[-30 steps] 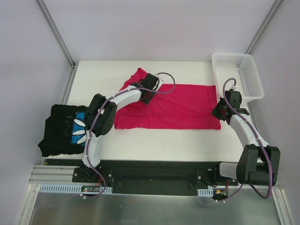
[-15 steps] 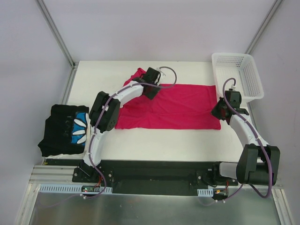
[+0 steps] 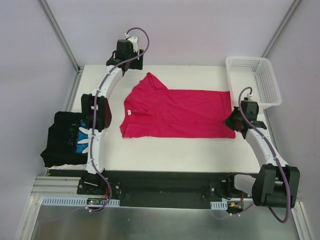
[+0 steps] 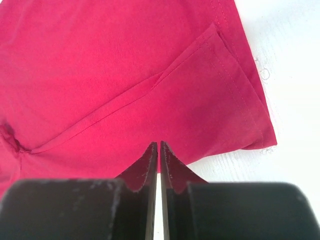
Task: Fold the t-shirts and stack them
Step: Fold the flattened tshirt in 1/3 of the way
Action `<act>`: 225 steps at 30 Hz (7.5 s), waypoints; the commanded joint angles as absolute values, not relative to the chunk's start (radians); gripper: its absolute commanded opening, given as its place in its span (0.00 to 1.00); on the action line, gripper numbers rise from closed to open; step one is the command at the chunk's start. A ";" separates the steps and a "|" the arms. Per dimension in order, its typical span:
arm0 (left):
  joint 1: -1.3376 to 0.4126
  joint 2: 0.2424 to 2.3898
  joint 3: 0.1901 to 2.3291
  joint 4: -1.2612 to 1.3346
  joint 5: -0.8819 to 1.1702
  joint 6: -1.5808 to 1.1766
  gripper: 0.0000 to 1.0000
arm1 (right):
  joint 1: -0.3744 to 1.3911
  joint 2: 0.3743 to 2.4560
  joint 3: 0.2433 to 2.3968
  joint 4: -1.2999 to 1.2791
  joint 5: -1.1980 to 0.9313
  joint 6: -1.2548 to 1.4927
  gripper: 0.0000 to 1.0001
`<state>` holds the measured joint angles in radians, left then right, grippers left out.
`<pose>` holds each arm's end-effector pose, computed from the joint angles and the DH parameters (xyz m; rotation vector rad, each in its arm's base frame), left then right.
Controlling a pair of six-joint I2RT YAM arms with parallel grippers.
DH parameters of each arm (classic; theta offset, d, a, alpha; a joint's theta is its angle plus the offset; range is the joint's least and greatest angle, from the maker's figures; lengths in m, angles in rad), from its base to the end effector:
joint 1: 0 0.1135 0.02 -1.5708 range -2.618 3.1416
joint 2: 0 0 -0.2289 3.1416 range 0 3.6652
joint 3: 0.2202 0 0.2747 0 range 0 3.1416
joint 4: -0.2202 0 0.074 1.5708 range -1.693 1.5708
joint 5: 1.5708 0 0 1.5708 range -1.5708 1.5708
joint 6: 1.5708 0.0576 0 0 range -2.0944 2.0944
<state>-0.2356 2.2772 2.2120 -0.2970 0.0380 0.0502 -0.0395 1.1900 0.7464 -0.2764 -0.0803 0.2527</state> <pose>0.5469 -0.1336 0.2834 0.3008 1.9125 -0.1604 0.3015 -0.0073 0.1785 0.2929 2.2775 0.2024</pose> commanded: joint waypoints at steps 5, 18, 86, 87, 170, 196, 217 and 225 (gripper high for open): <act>-0.247 2.456 2.217 -0.204 0.406 -0.311 0.65 | -0.038 1.118 0.742 -0.307 -0.072 0.247 0.06; -0.247 2.522 2.257 -0.095 0.469 -0.417 0.62 | -0.041 1.101 0.747 -0.337 -0.046 0.230 0.05; -0.258 1.890 1.226 0.480 0.504 -0.707 0.77 | 0.038 1.702 1.210 -0.201 -0.333 0.299 0.17; -0.264 1.890 1.221 0.473 0.530 -0.704 0.76 | 0.046 1.712 1.216 -0.192 -0.339 0.304 0.17; -0.310 1.305 0.805 0.187 0.103 -0.565 0.90 | 0.190 1.761 1.071 -0.144 -0.407 0.319 0.24; -0.075 1.232 0.979 0.097 0.061 -0.410 0.92 | 0.086 1.649 0.902 -0.202 -0.295 0.295 0.25; -0.074 1.894 1.419 0.048 0.340 -0.549 0.73 | 0.092 1.707 1.333 -0.207 -0.448 0.270 0.25; -0.071 1.879 1.456 0.043 0.317 -0.499 0.76 | 0.406 1.704 1.322 -0.267 -0.457 0.242 0.25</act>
